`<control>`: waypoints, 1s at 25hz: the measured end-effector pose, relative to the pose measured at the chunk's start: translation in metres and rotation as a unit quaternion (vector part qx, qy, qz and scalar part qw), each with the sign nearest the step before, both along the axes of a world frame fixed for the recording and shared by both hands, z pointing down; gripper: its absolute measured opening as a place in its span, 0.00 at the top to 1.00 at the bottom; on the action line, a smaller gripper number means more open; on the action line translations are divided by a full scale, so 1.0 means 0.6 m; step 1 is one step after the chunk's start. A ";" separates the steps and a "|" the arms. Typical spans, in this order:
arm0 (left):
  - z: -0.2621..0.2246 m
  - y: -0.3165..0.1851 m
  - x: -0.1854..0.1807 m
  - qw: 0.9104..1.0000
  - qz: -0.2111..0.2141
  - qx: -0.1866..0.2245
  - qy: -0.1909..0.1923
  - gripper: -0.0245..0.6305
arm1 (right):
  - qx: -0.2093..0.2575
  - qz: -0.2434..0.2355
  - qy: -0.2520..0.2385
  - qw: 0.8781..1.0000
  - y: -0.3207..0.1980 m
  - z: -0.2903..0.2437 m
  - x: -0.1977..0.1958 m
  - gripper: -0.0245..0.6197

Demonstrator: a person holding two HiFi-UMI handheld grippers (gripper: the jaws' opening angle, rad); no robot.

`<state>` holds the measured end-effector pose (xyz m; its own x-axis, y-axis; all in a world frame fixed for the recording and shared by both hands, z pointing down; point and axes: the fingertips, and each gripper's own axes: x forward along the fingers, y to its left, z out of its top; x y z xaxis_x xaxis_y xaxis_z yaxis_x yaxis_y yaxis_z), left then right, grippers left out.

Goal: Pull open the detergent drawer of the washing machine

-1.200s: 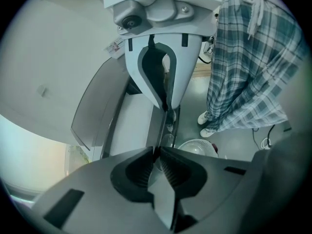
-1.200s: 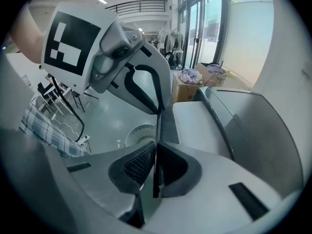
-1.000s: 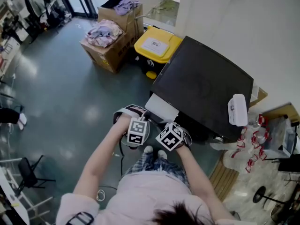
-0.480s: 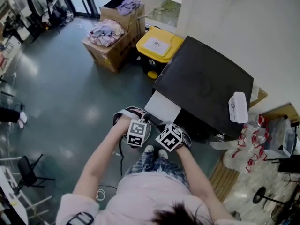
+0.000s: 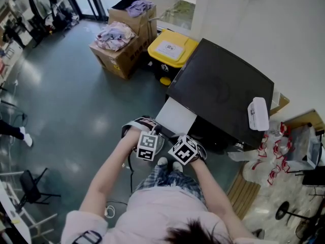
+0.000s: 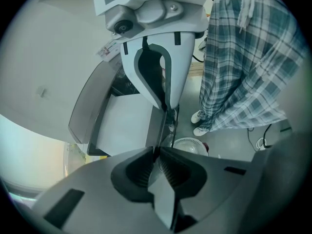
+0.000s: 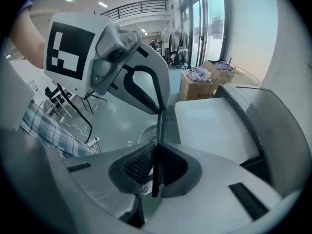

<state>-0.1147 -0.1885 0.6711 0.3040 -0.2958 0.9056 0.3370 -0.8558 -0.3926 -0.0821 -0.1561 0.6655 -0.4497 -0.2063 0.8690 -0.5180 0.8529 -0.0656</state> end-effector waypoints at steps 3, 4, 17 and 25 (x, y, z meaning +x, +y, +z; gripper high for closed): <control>0.003 0.009 -0.006 1.000 -0.003 -0.001 0.003 0.87 | -0.009 0.002 -0.007 1.000 0.013 0.002 -0.007 0.90; 0.003 0.012 -0.008 1.000 -0.005 -0.002 0.004 0.87 | -0.009 0.001 -0.010 1.000 0.015 0.001 -0.010 0.90; 0.003 0.043 -0.032 1.000 -0.016 -0.005 0.006 0.86 | -0.012 -0.007 -0.013 1.000 0.049 0.000 -0.036 0.90; 0.006 0.047 -0.036 1.000 -0.021 -0.008 0.005 0.86 | -0.018 0.000 -0.019 1.000 0.053 0.002 -0.038 0.90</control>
